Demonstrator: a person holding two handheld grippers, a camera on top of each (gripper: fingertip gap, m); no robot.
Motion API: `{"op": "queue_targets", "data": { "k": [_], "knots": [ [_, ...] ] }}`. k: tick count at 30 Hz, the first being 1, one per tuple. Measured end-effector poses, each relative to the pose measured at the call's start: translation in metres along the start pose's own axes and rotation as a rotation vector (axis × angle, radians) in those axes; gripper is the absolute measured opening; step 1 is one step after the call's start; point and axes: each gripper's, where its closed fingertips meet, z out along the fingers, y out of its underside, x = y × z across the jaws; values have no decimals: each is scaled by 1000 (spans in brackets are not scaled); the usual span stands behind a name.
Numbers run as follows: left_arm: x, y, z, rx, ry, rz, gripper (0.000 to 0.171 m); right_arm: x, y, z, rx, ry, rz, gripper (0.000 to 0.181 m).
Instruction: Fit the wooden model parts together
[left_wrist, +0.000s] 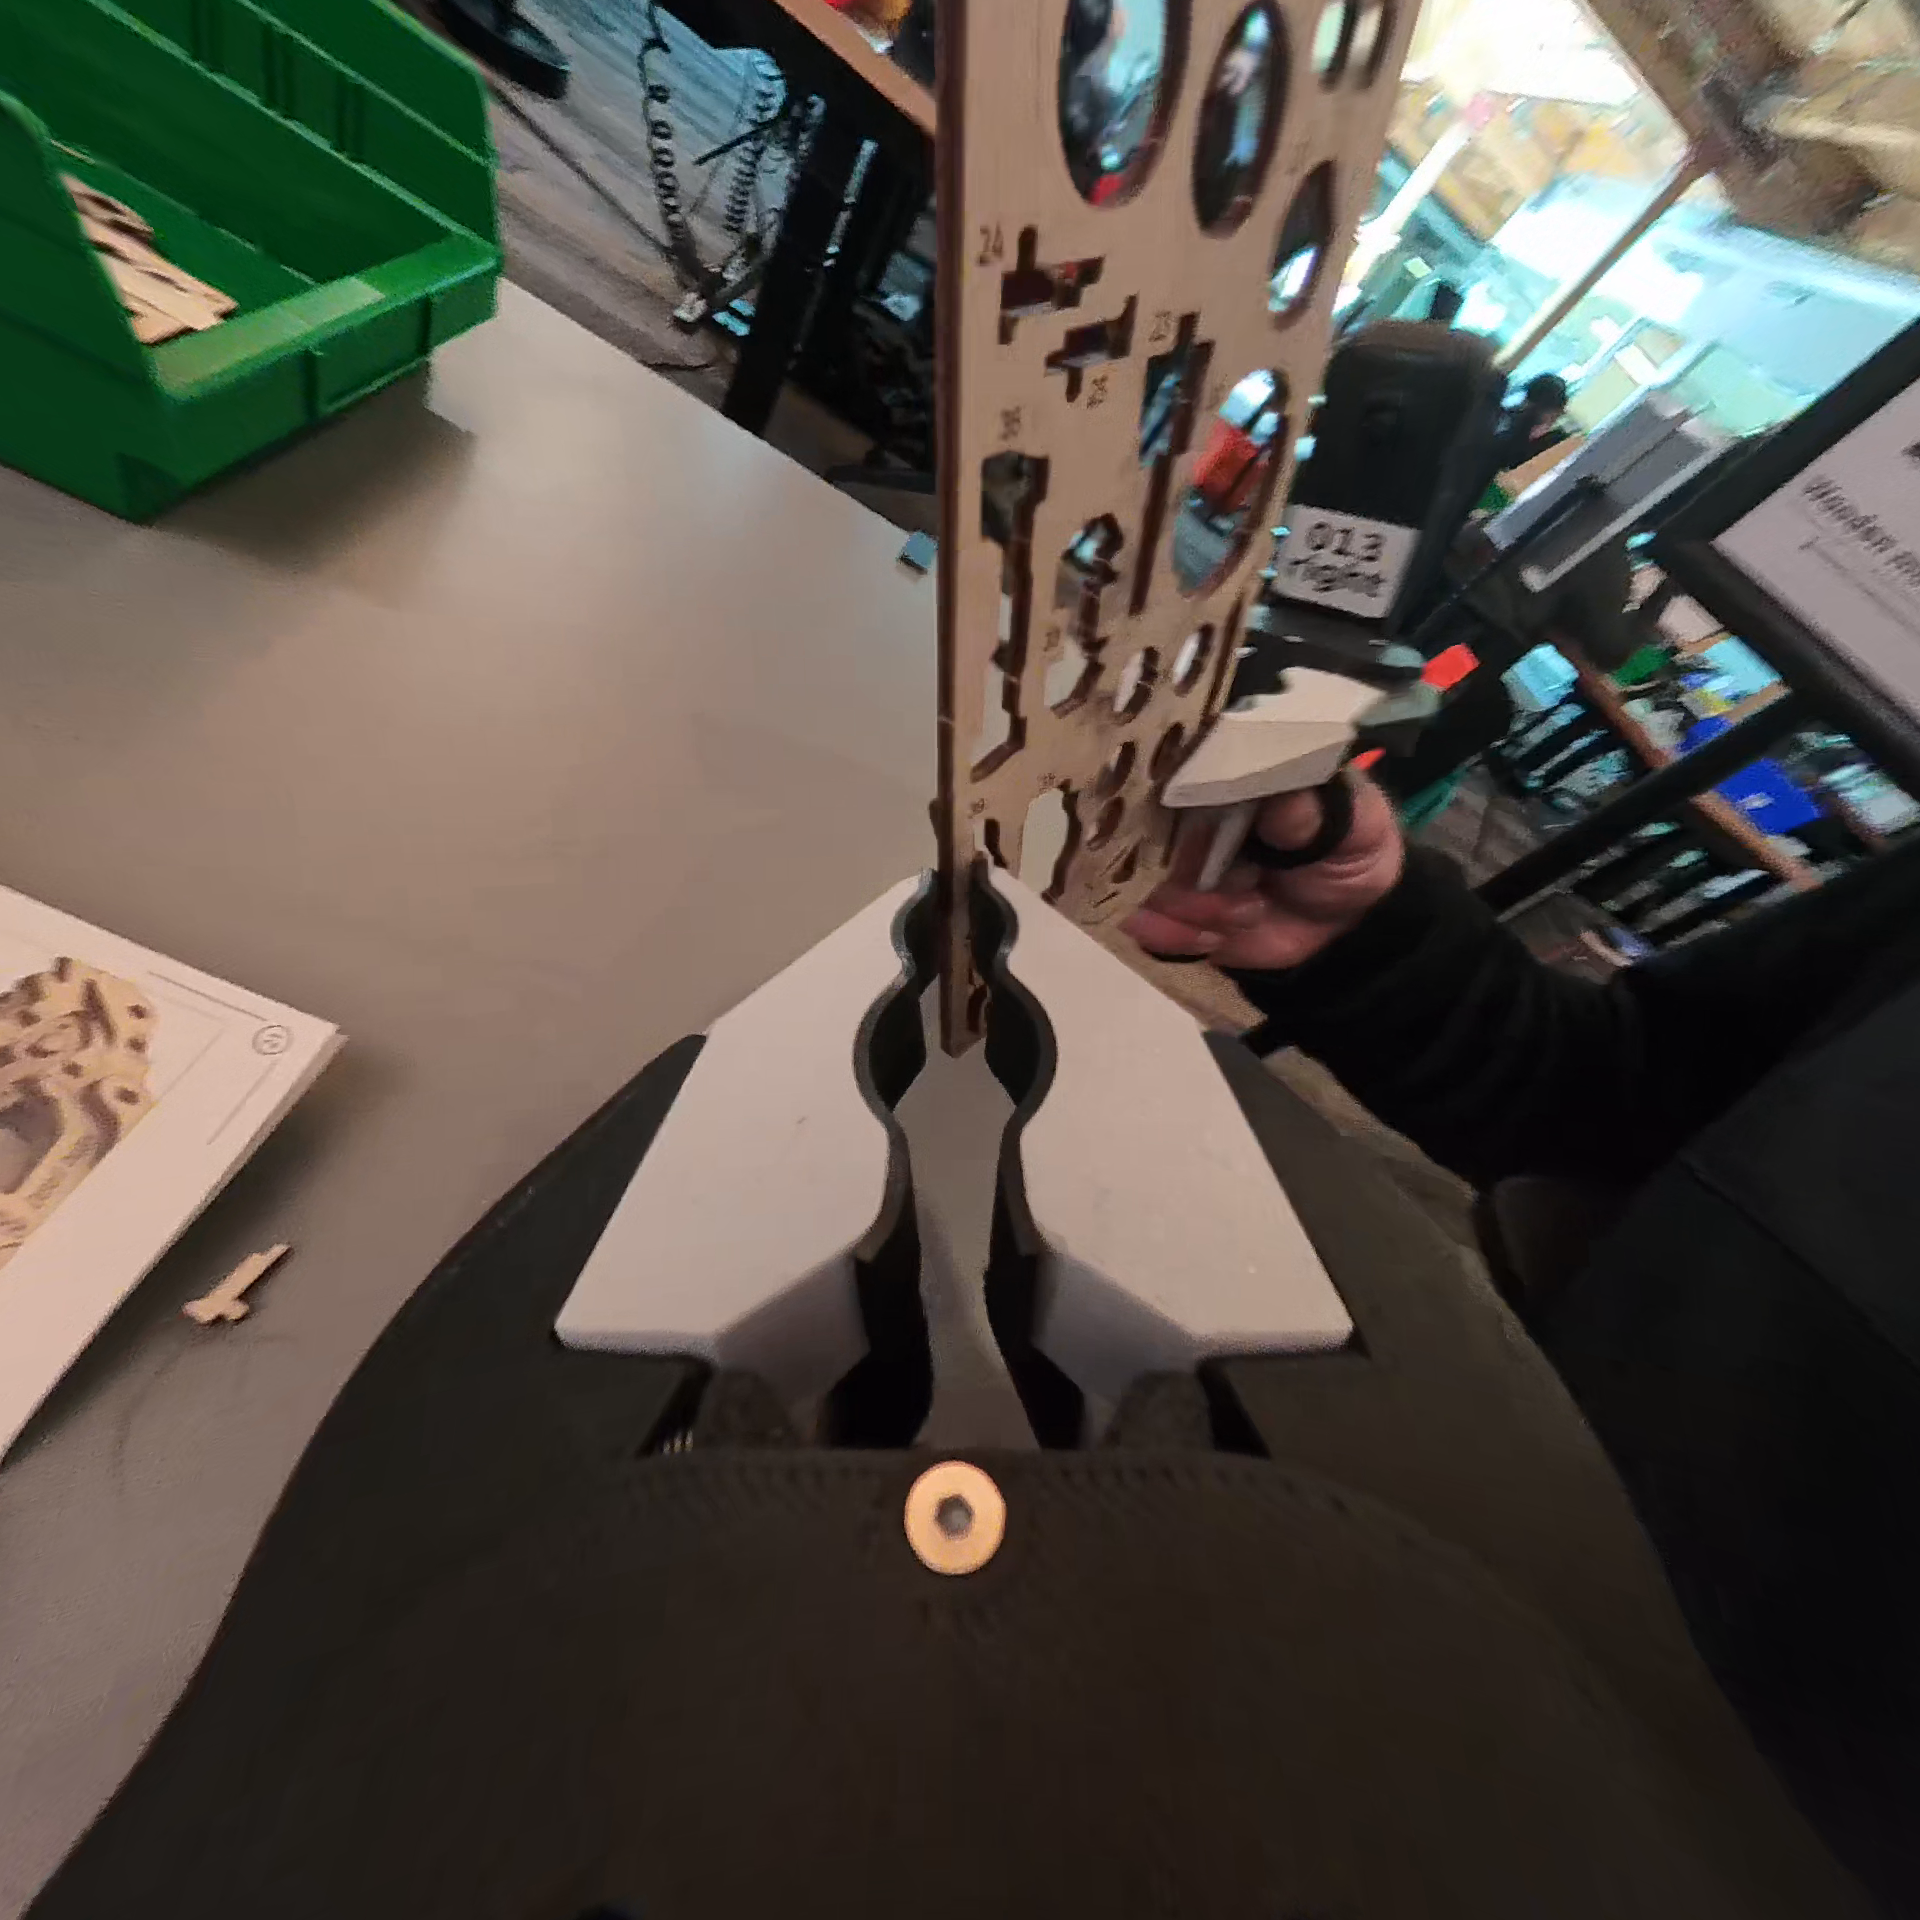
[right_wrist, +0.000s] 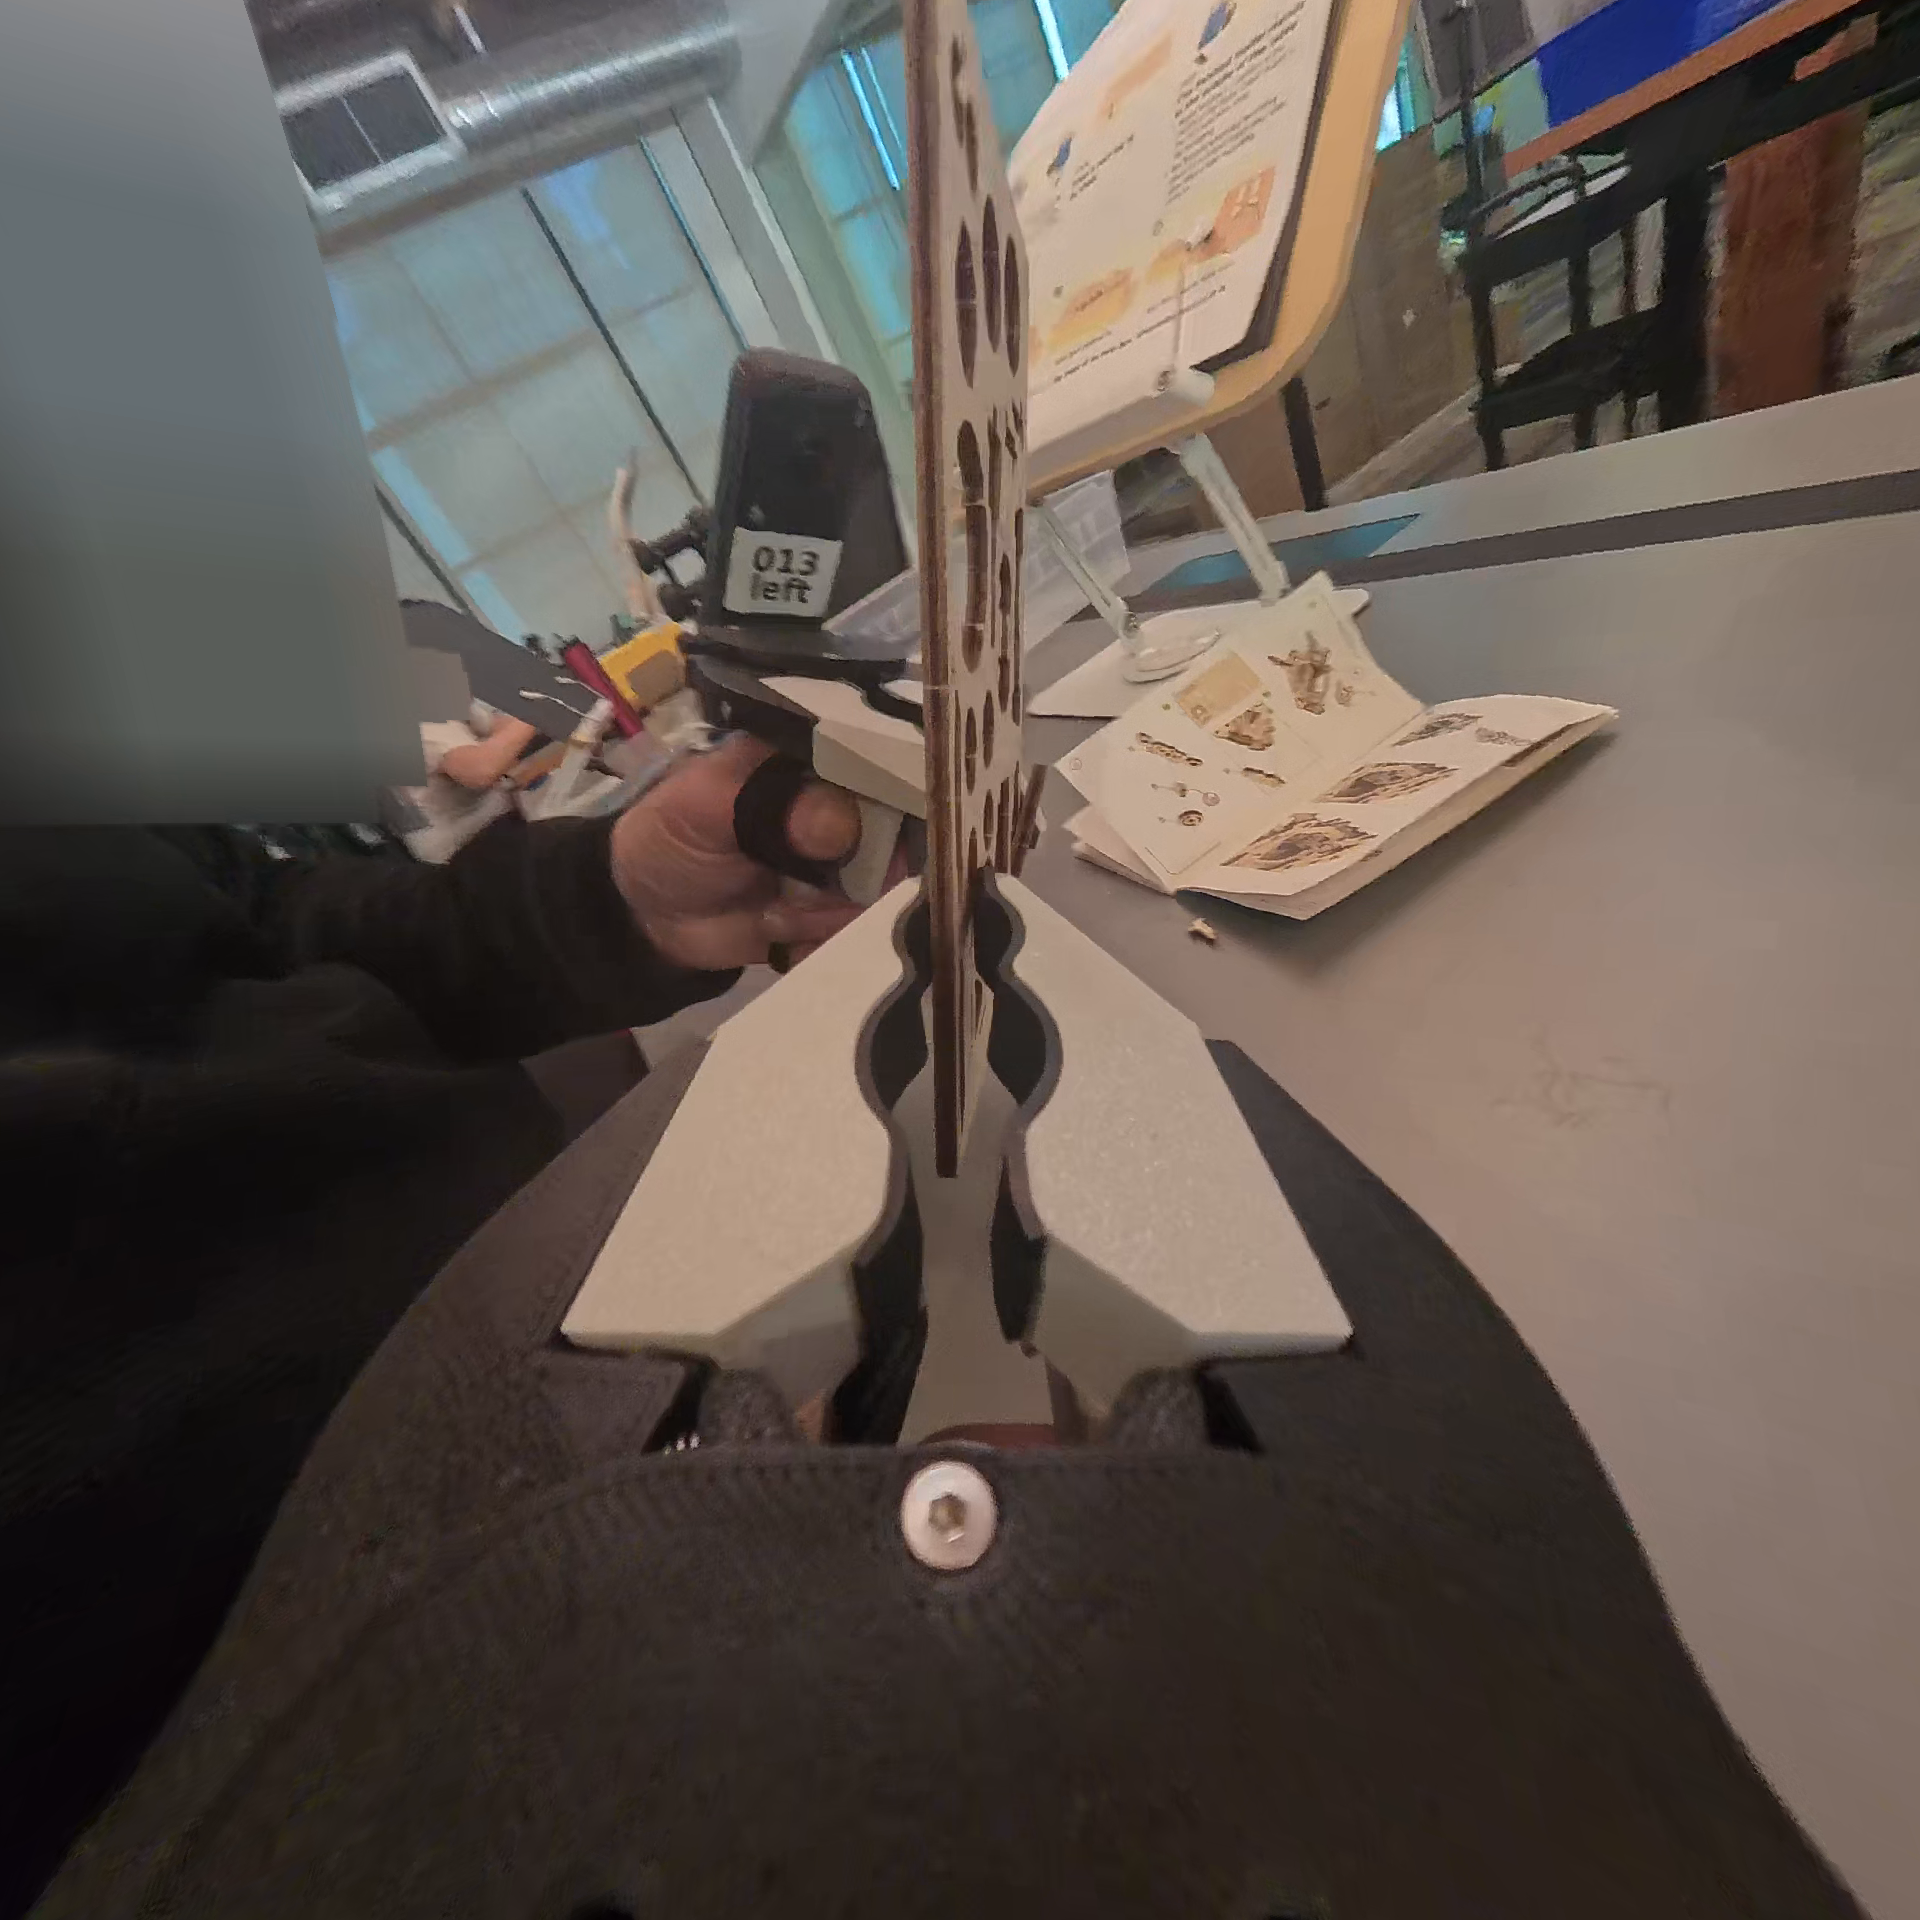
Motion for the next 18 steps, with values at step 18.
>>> {"op": "queue_targets", "data": {
  "k": [18],
  "knots": [
    [10, 11, 11, -14, 114, -122, 4, 12, -18, -5, 129, -14, 109, 1]
  ]
}}
